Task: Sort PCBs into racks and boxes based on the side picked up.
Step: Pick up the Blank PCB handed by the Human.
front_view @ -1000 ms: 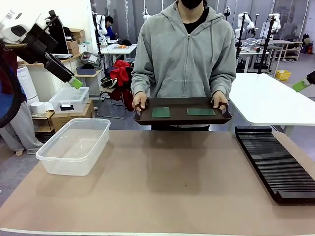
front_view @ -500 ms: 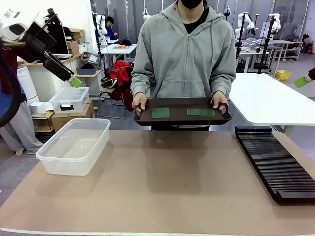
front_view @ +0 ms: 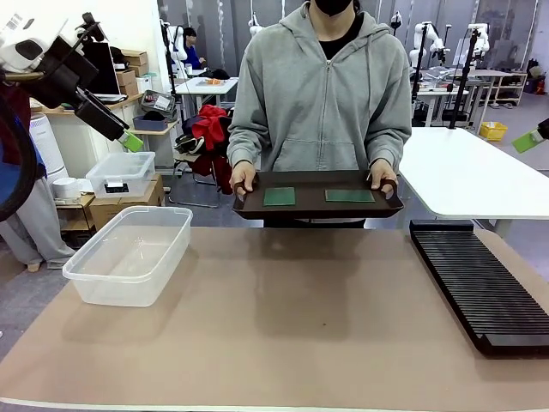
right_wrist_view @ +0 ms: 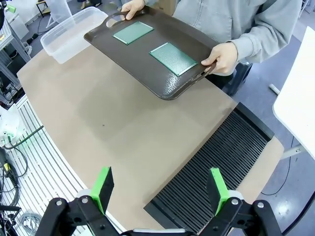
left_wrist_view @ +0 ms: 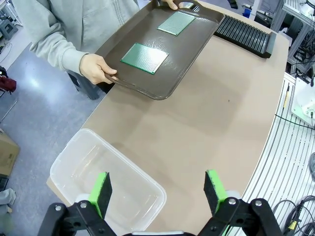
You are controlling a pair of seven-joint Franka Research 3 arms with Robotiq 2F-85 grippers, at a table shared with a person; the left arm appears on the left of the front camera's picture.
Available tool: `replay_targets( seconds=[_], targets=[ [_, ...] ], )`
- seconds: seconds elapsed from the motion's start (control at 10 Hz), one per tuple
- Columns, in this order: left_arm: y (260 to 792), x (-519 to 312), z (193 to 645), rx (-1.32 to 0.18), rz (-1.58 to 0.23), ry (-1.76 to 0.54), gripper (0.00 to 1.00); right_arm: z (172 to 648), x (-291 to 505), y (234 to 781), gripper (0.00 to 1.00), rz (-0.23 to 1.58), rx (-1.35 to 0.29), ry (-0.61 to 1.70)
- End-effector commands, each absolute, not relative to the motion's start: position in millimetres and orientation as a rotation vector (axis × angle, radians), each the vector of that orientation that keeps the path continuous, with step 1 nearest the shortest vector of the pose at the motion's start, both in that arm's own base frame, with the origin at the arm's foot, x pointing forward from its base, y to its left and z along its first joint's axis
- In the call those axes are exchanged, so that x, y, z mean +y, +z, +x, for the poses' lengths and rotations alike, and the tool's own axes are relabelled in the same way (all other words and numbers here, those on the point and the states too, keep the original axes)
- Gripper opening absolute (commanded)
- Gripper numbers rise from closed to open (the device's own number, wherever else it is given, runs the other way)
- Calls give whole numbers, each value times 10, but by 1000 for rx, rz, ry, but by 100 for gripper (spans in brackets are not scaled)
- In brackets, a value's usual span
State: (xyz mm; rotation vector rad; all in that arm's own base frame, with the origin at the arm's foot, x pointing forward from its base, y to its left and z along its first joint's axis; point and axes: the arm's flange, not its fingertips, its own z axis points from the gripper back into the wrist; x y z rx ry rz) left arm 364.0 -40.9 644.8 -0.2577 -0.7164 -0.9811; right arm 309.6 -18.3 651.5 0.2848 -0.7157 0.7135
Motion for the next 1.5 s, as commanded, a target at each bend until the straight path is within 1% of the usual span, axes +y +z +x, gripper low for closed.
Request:
replay_targets(
  seconds=[0.0,1.4],
  targets=[
    [6445,-394,3644,-716,-259,-979,100,3094,-185,6522,100,285,-717,713],
    [6445,-394,3644,-716,-259,-979,100,3094,-185,6522,100,285,-717,713]
  ],
)
